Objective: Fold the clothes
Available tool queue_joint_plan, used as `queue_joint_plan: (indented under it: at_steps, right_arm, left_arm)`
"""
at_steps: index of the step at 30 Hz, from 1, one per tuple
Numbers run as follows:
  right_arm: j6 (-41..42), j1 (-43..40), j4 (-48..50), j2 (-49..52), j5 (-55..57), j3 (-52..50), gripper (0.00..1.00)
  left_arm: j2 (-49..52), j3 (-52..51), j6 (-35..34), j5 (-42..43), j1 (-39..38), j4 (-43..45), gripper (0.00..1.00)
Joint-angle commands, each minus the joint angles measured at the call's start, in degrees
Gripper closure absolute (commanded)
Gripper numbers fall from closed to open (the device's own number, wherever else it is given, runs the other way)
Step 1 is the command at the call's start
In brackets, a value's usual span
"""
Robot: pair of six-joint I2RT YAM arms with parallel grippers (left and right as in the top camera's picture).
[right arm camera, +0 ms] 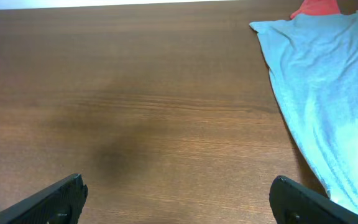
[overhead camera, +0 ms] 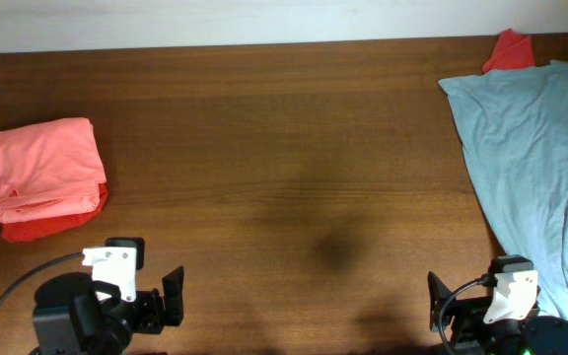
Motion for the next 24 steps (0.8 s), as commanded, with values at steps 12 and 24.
queue_joint_plan:
  at_steps: [12,24]
  right_arm:
    - [0.2,-0.9,1.4,-7.3,0.7,-4.5,0.01]
    - [-1.0,-11.8,13.7,-12.8,-0.4,-12.1,0.01]
  left_arm:
    - [-0.2,-0.4,0.9,-0.2,0.0,0.0,0.01]
    - [-0.2,-0.4,0.9,-0.2,0.0,0.0,0.01]
